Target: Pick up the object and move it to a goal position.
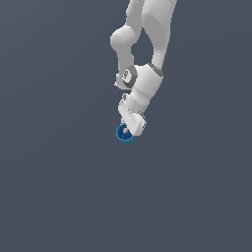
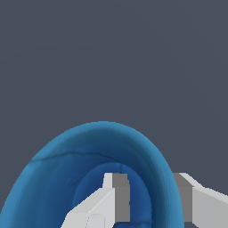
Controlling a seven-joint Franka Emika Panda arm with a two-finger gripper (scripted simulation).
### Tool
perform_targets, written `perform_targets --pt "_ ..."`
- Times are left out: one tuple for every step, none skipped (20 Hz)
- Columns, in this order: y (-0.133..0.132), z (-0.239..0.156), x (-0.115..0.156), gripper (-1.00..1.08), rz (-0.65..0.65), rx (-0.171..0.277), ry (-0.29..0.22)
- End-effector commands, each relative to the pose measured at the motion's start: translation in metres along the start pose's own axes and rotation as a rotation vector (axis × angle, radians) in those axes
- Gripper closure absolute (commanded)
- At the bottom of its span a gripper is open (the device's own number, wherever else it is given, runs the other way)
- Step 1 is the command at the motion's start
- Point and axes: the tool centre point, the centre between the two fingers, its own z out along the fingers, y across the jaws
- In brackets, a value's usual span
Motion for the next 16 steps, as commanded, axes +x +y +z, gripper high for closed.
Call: perform_targets --pt "0.002 -0.015 0.003 1.08 0.001 0.000 -0.003" --pt "0.003 -0.021 0.005 1.08 0.001 0.000 -0.003" --pt "0.004 -0.027 0.006 1.08 0.001 0.000 -0.003" --pt "0.005 -0.032 0.007 1.08 0.001 -0.001 -0.004" --pt "0.005 -0.037 0.008 1.08 0.001 -0.001 -0.004" --pt "0.006 -0.042 0.009 1.08 0.001 -0.001 -0.004" --pt "0.007 -0.046 0.011 1.08 0.001 -0.002 -0.005" --pt "0.008 -0.051 0.012 1.08 0.001 -0.002 -0.005" --pt "0.008 -0.055 0.013 1.08 0.001 -0.002 -0.005" --pt "0.009 -0.059 0.013 1.08 0.001 -0.002 -0.005" --pt "0.009 -0.062 0.014 1.08 0.001 -0.003 -0.005" --pt "0.010 -0.066 0.015 1.08 0.001 -0.003 -0.005" --pt "0.010 -0.069 0.016 1.08 0.001 -0.003 -0.006" --pt "0.011 -0.072 0.017 1.08 0.001 -0.004 -0.006" --pt "0.011 -0.076 0.018 1.08 0.001 -0.004 -0.006" --pt "0.012 -0.078 0.018 1.08 0.000 -0.004 -0.006"
